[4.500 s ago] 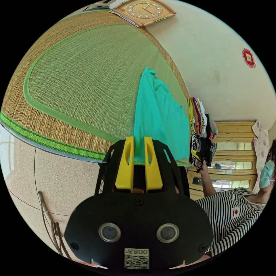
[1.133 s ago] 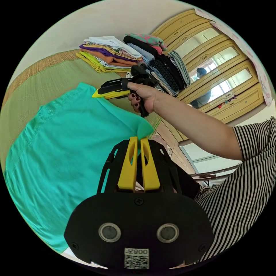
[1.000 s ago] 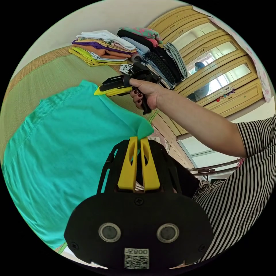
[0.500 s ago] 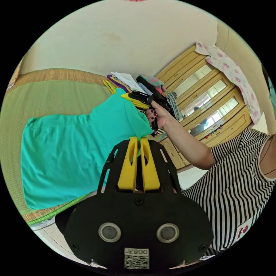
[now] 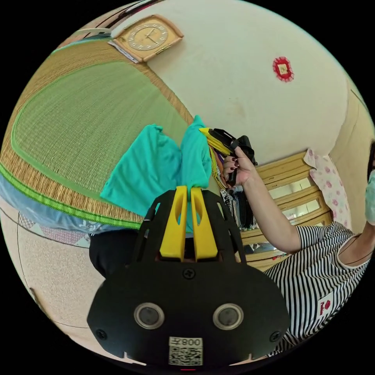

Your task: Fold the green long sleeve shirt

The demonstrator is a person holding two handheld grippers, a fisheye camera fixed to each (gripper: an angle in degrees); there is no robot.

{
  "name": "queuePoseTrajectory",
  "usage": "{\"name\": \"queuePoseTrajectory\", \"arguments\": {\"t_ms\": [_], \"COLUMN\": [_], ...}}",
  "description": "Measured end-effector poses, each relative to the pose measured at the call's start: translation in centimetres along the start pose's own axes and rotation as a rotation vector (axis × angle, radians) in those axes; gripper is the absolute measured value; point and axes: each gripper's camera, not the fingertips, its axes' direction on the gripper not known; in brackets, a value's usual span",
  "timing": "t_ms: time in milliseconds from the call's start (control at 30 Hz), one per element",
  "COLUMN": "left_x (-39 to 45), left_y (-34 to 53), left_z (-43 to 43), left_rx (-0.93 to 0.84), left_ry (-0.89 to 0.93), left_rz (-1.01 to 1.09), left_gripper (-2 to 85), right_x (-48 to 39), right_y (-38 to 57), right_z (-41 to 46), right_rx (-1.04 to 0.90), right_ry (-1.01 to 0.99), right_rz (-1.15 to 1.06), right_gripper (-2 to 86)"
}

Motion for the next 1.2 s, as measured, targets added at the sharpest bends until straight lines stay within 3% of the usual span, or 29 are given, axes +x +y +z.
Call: {"name": "queuePoseTrajectory", "arguments": {"t_ms": [400,667,933,1167,1200], "left_x": [-13.1,-17.4,-15.6,-14.6,-15.0], "left_y": [1.0,2.2,3.4,1.9,1.8], "left_z": [-3.8,-5.9,-8.7,-5.9,-5.2], "left_rx": [0.006,0.046,0.118,0.001,-0.027], "left_ry": [0.109,0.156,0.017,-0.169,-0.219], "left_rz": [-0.215,-0.253,-0.092,0.04,0.027], "left_gripper": [1.3,1.1,0.3,0.2,0.2], "right_x": [-3.8,-7.4,-13.8,-16.4,-16.8], "right_y": [-5.6,-6.5,-4.4,-2.7,-2.3], "right_z": [10.1,11.6,8.7,16.2,16.1], "right_rx": [-0.13,-0.109,-0.017,-0.222,-0.167], "right_ry": [0.103,0.098,0.1,0.471,0.455], "right_rz": [0.105,0.085,-0.107,-0.198,-0.221], "right_gripper": [2.7,2.8,2.0,0.2,0.1]}}
